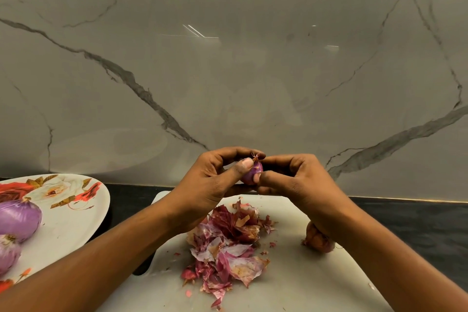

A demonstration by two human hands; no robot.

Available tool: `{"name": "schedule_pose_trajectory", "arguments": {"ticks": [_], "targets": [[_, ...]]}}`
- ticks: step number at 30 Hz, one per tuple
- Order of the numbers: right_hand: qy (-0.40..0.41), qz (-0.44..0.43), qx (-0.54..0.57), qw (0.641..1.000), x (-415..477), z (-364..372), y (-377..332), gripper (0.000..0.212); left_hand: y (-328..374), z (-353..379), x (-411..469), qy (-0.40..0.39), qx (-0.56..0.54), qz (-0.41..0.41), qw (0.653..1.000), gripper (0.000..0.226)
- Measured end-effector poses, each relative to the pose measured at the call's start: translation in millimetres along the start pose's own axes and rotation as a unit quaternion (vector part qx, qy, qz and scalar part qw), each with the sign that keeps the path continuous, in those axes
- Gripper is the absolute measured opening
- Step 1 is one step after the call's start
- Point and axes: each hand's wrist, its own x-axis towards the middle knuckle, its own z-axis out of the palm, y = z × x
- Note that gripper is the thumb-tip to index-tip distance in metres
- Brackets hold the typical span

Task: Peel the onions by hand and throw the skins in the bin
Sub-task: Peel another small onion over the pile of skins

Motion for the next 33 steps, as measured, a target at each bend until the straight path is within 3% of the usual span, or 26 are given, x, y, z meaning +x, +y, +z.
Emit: {"name": "schedule_pose_trajectory", "arguments": {"ticks": [6,12,17,19,22,24,33], "targets": [[0.026,-0.001,-0.005,1.0,-0.6,0.1,-1.0,0.037,1.2,-4.8,3.6,0.043,-0.029,0.005,0.999,0.028],[0.014,0.031,0.077,0.996,2.7,0.6,-0.8,0.024,-1.7,-2.5,3.6,0.053,-0.011,0.018,0.998,0.022],[0.029,0.023,0.012,0.999,3.3,0.4,1.8,0.058,-3.6,-2.6,2.8,0.067,0.015,0.03,0.997,0.017],[0.051,0.018,-0.02,0.998,3.4,-0.5,3.8,0.051,-4.0,-1.2,2.3,0.066,0.028,0.036,0.997,0.015],[0.04,-0.003,-0.044,0.998,2.9,-0.6,4.9,0.021,-4.7,-0.1,2.1,0.067,0.049,0.044,0.996,0.014],[0.033,-0.008,-0.048,0.998,2.6,-0.9,4.5,0.012,-5.2,-0.2,2.4,0.072,0.04,0.042,0.996,0.013],[0.059,0.016,-0.024,0.998,3.2,-4.7,2.7,0.007,-1.1,-2.9,3.5,0.085,-0.09,-0.023,0.992,0.012]]}}
